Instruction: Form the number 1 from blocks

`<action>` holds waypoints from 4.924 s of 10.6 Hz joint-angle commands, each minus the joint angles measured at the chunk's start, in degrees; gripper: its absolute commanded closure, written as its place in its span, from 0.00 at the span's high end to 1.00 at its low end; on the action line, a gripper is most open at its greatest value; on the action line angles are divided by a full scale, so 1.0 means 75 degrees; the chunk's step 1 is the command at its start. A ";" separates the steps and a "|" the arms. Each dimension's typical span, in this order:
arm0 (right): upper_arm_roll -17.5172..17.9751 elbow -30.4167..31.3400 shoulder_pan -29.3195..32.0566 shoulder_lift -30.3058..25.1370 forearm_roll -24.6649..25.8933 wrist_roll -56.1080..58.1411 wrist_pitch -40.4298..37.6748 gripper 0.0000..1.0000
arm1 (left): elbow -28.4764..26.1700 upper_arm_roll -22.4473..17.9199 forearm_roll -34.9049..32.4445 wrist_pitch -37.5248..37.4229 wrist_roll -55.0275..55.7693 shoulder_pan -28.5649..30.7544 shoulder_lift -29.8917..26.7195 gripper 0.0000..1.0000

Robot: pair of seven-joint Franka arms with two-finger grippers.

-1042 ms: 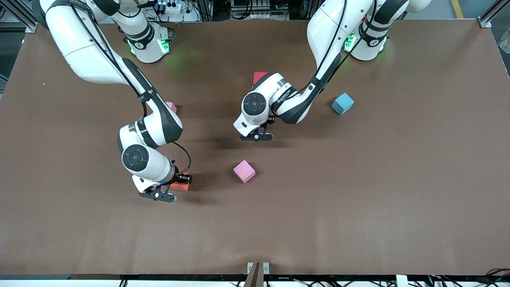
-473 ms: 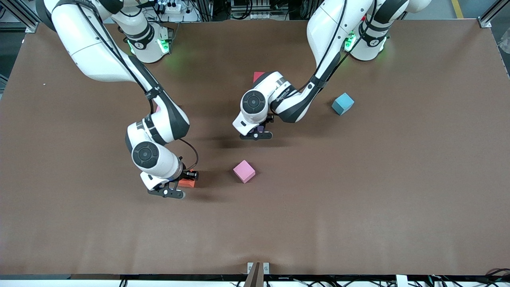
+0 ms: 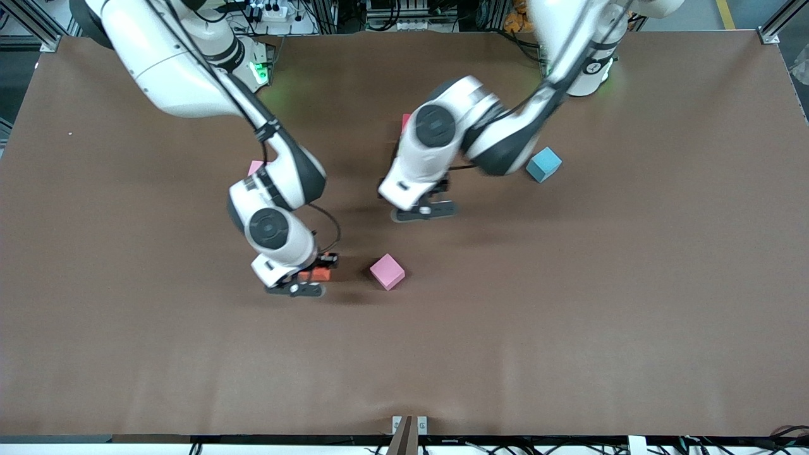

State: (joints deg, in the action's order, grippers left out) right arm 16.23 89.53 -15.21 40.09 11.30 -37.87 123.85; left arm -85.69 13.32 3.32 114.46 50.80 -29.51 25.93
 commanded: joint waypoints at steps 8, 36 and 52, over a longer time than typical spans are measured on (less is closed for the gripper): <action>-0.0078 -0.0031 -0.2319 0.0348 0.0005 -0.2158 0.0805 0.00 | -0.0387 -0.1235 -0.0947 -0.2311 -0.4109 0.2247 -0.2204 1.00; -0.0781 -0.0218 -0.1586 -0.1148 -0.1167 -0.2183 0.0402 1.00 | 0.0246 -0.1891 -0.0595 -0.3425 -0.5108 0.2293 -0.3092 1.00; -0.2316 -0.1201 0.1793 -0.5039 -0.1331 0.5260 -0.4850 1.00 | 0.0152 -0.1834 -0.0642 -0.3800 -0.5402 0.2915 -0.3364 1.00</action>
State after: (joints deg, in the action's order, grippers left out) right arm -2.54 84.25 -4.14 3.20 2.36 0.68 91.39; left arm -84.09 -0.57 -2.20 86.63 11.18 -7.86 1.63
